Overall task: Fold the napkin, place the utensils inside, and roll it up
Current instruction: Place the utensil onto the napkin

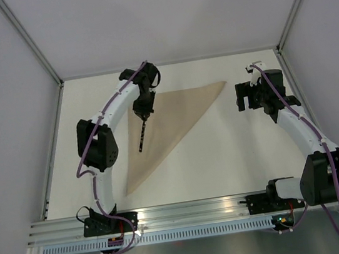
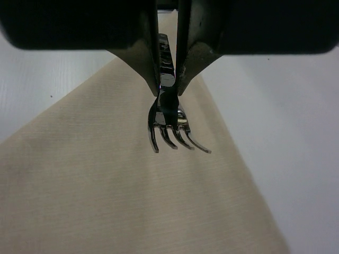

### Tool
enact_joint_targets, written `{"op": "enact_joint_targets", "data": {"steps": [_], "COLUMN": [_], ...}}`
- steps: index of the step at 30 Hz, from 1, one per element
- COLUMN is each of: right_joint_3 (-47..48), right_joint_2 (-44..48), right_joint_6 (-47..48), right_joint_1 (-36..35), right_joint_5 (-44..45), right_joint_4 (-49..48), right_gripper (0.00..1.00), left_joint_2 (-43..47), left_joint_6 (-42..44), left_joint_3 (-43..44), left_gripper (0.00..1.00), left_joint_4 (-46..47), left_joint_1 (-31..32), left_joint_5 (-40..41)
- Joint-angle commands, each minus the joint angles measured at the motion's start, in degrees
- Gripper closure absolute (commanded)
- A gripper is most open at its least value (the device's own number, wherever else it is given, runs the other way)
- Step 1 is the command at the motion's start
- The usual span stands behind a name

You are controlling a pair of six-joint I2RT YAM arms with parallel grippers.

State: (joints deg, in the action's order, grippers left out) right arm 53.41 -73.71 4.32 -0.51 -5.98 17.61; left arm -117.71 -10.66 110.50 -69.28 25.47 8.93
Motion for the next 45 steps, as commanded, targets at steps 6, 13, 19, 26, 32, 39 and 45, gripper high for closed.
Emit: {"op": "enact_joint_targets", "data": {"steps": [6, 13, 19, 26, 32, 39, 45], "right_joint_3": [0.91, 0.91, 0.91, 0.91, 1.00, 1.08, 1.00], "right_joint_2": [-0.20, -0.47, -0.64, -0.90, -1.08, -1.43, -1.70], "right_joint_6": [0.08, 0.08, 0.17, 0.17, 0.25, 0.43, 0.60], "right_joint_1": [0.16, 0.16, 0.16, 0.16, 0.16, 0.16, 0.16], "right_joint_5": [0.35, 0.35, 0.53, 0.79, 1.06, 1.23, 1.67], "right_joint_4": [-0.47, -0.47, -0.38, -0.38, -0.47, -0.55, -0.73], "right_gripper": [0.02, 0.02, 0.02, 0.02, 0.02, 0.02, 0.02], "left_joint_2": [-10.34, -16.32, -18.61, -18.69, -17.82, -16.50, -17.64], "left_joint_6": [0.64, 0.28, 1.42, 5.90, 9.07, 13.73, 16.28], "left_joint_3": [9.20, 14.04, 15.45, 15.45, 15.89, 16.85, 18.09], "left_gripper": [0.98, 0.98, 0.98, 0.98, 0.98, 0.98, 0.97], "left_joint_4": [-5.96, -5.96, -5.96, -5.08, -4.20, -3.41, -3.15], "left_joint_1": [10.02, 13.72, 14.69, 15.75, 16.10, 16.80, 16.98], "left_joint_5": [-1.19, -2.95, -3.66, -3.05, -4.27, -6.55, -8.49]}}
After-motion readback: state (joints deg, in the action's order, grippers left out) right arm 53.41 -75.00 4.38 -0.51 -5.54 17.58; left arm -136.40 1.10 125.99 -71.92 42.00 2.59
